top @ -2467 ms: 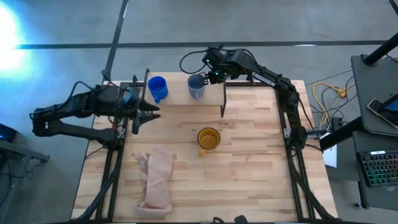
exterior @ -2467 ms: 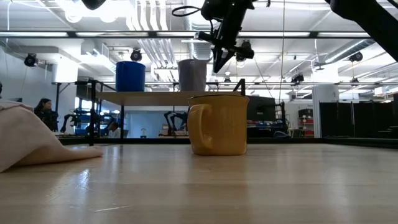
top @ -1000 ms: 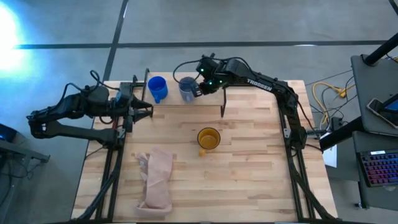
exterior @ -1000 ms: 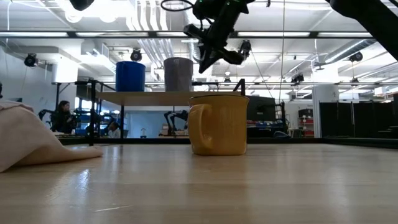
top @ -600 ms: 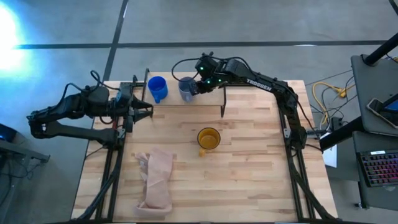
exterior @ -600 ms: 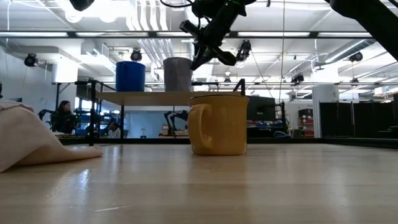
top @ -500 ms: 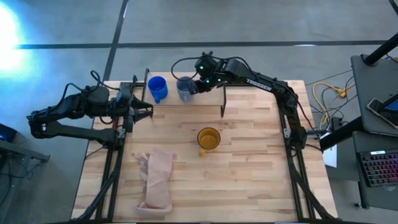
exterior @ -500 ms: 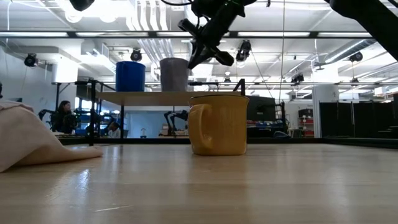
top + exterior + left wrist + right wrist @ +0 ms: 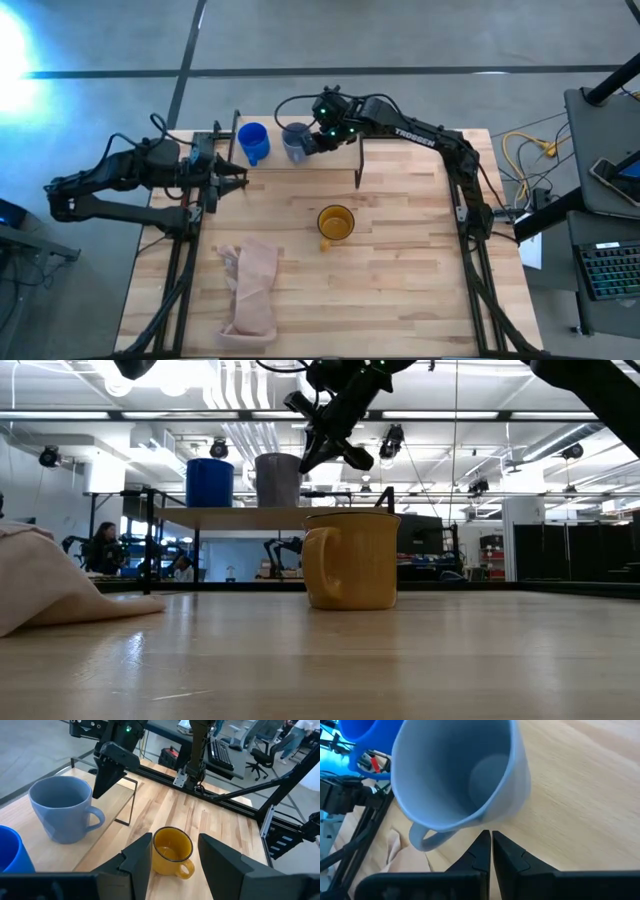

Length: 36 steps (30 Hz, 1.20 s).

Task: Stack small to large cups/mugs on shelf
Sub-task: Put the light blue mug on the shelf, then put the yellow mug on the shelf

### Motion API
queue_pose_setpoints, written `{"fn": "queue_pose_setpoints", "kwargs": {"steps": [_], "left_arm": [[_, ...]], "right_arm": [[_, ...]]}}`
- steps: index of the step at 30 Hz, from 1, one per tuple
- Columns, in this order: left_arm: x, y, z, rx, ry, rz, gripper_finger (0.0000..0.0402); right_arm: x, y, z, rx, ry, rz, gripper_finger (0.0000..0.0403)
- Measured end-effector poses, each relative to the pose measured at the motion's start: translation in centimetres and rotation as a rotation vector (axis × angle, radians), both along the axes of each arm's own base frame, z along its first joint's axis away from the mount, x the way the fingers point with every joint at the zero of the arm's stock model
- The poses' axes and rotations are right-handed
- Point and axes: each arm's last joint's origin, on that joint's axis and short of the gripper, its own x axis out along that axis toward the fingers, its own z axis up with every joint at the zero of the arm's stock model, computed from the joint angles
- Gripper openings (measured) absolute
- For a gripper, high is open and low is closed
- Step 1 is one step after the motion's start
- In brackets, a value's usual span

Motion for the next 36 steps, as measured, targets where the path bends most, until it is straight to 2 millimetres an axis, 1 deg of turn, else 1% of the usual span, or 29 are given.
{"fn": "queue_pose_setpoints", "kwargs": {"steps": [7, 13, 22, 31, 36], "left_arm": [[0.7, 0.1, -0.2, -0.002, 0.023, 0.0, 0.0146], [0.8, 0.1, -0.2, -0.002, 0.017, 0.0, 0.0146], [0.8, 0.1, -0.2, -0.002, 0.015, 0.0, 0.0146], [1.0, 0.1, -0.3, -0.003, 0.025, 0.0, 0.0146], [1.0, 0.1, -0.3, -0.003, 0.025, 0.0, 0.0146]], "right_arm": [[0.3, -0.1, -0.5, 0.002, -0.017, 0.001, 0.0011], [0.5, -0.2, -0.3, -0.012, -0.051, 0.002, 0.0011], [0.9, -0.2, -0.1, 0.011, -0.105, 0.042, 0.0011], [1.3, 1.0, -0.1, 0.031, -0.113, 0.087, 0.0011], [1.3, 1.2, -0.2, 0.029, -0.1, 0.088, 0.0011]]}}
